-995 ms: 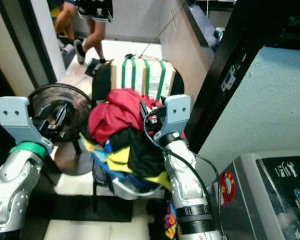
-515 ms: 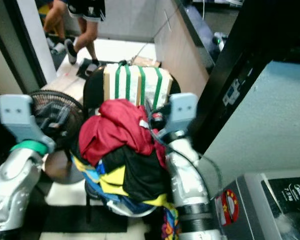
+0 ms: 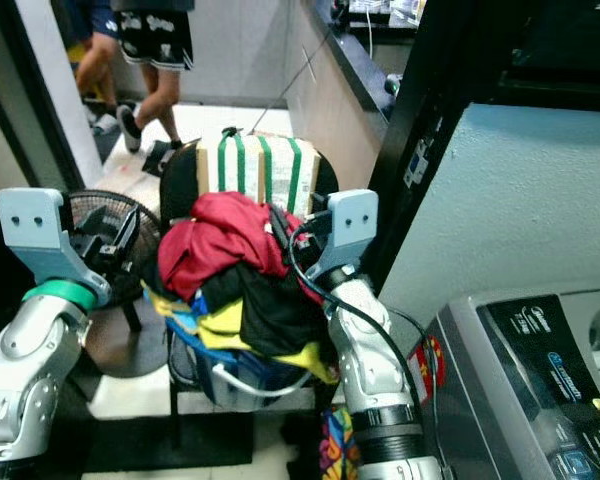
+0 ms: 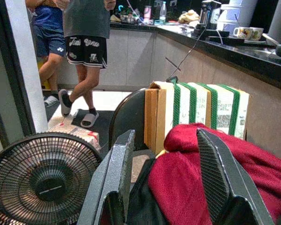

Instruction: Clothes washing

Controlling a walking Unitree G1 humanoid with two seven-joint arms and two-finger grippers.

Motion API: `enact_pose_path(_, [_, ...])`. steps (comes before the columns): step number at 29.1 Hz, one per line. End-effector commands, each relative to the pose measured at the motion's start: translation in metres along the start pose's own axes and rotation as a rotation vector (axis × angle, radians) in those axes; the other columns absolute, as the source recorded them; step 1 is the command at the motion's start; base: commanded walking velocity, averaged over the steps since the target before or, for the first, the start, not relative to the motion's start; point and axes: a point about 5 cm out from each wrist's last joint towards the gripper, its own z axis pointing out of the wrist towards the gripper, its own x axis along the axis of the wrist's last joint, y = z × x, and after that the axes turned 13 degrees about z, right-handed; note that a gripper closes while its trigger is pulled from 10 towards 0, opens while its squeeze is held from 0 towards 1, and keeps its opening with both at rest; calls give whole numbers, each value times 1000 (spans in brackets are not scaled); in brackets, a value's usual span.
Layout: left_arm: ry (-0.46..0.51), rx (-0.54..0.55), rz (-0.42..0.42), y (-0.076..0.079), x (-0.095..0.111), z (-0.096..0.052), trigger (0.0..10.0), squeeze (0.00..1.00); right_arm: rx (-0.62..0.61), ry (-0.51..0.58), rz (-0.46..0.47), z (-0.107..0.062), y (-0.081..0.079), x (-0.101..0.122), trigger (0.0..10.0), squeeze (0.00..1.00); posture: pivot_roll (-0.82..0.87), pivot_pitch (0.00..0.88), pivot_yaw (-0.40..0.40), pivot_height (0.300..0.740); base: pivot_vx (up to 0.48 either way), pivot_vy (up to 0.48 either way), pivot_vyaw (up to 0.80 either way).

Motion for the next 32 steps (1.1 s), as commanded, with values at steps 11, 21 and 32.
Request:
enact_pose_path(11, [-15,-10,-21,1,-2,-5,10000,0,127,-197,-127,16,-13,-24,10000,1000,137,16,-3,740,0,0,0])
enact_pose_path(21, [-16,-26,-49,4,0,-11,10000,0,46,-207,-134,22,-11,-34,10000,1000,133,52,-1,740,0,0,0])
enact_pose_path(32, [-17,-26,-49,3,2,-14,10000,0,81,-209,-117,21,-17,-37,0,0,145,71,-8,740,0,0,0])
